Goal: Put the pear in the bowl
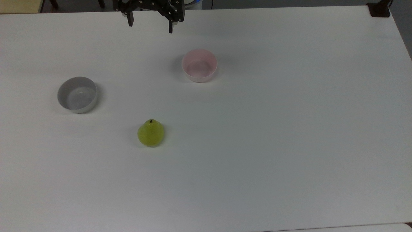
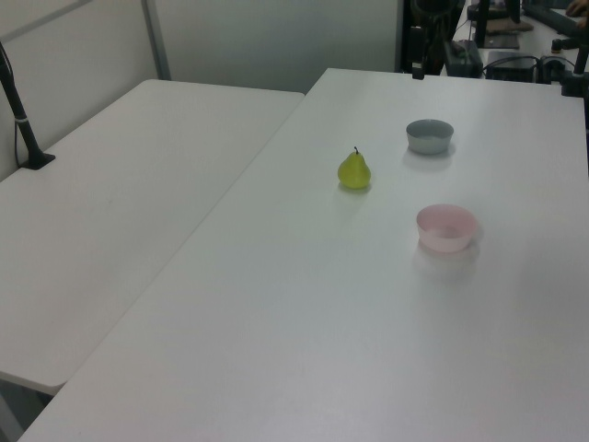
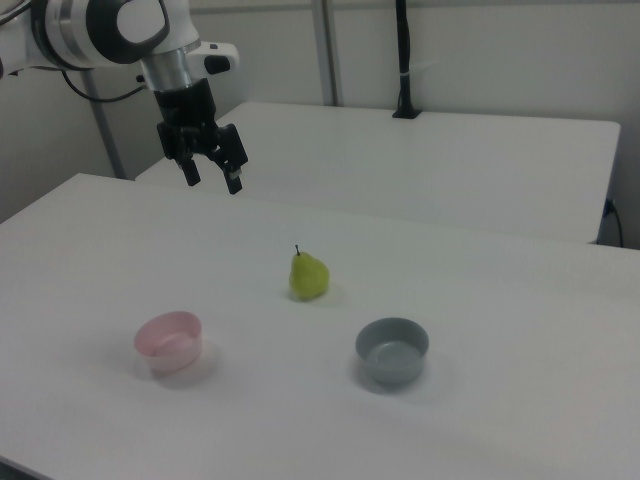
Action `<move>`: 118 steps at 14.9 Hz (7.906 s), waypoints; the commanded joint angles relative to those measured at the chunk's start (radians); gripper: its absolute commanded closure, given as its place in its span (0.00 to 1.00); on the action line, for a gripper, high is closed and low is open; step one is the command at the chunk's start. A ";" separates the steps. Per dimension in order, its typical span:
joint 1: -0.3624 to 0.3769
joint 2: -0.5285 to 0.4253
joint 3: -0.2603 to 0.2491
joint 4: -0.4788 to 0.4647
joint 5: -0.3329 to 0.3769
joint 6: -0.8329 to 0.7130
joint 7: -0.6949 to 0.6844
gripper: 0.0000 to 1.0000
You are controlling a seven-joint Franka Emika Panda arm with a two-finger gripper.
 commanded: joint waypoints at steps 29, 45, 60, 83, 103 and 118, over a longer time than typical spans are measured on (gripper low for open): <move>0.001 -0.007 -0.002 -0.006 0.007 -0.012 -0.047 0.00; 0.002 0.066 -0.001 -0.006 0.013 0.110 -0.048 0.00; -0.027 0.359 -0.004 -0.003 -0.054 0.506 -0.044 0.00; -0.025 0.493 -0.001 -0.012 -0.143 0.695 -0.033 0.27; -0.017 0.419 -0.001 -0.019 -0.137 0.605 -0.041 0.61; 0.136 -0.009 0.039 -0.469 -0.140 0.425 -0.047 0.61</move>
